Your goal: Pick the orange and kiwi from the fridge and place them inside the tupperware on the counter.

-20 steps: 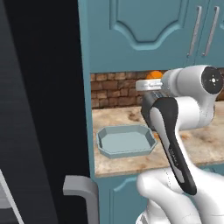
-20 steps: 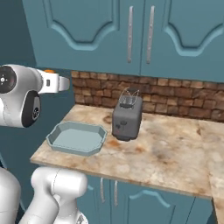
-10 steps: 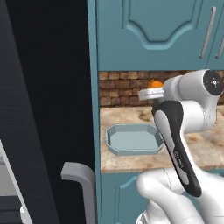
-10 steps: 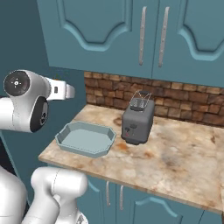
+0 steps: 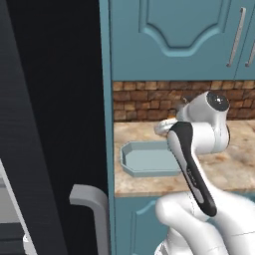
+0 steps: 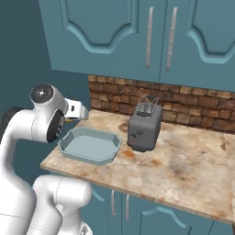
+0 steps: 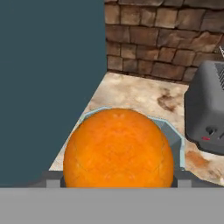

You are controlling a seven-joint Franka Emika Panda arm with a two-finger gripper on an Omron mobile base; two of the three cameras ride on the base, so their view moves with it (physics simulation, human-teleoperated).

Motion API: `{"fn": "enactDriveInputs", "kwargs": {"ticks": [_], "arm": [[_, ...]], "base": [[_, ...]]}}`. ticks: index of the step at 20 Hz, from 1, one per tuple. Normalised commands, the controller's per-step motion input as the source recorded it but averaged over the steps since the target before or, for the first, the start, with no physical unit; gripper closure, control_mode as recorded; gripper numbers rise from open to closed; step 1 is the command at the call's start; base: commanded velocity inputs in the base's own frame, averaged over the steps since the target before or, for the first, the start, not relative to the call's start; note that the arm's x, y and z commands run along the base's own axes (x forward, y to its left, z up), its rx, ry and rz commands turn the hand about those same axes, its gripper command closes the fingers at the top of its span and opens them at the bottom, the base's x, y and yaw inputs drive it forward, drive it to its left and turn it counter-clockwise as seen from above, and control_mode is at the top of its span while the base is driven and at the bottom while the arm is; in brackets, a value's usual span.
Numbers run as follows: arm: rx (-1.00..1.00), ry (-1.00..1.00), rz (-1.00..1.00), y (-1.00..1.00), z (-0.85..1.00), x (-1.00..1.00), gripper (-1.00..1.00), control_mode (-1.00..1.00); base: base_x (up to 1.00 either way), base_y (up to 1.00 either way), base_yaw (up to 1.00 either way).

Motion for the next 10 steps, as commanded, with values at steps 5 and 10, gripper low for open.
{"fn": "enactDriveInputs", "kwargs": {"ticks": [5, 10], "arm": [[-0.03, 0.28, 0.01, -0.05, -0.78, 0.41, 1.0, -1.0], [-0.01, 0.13, 0.02, -0.04, -0.72, 0.33, 1.0, -1.0]], "base": [[0.0, 0.0, 0.0], [0.0, 0.0, 0.0]]}}
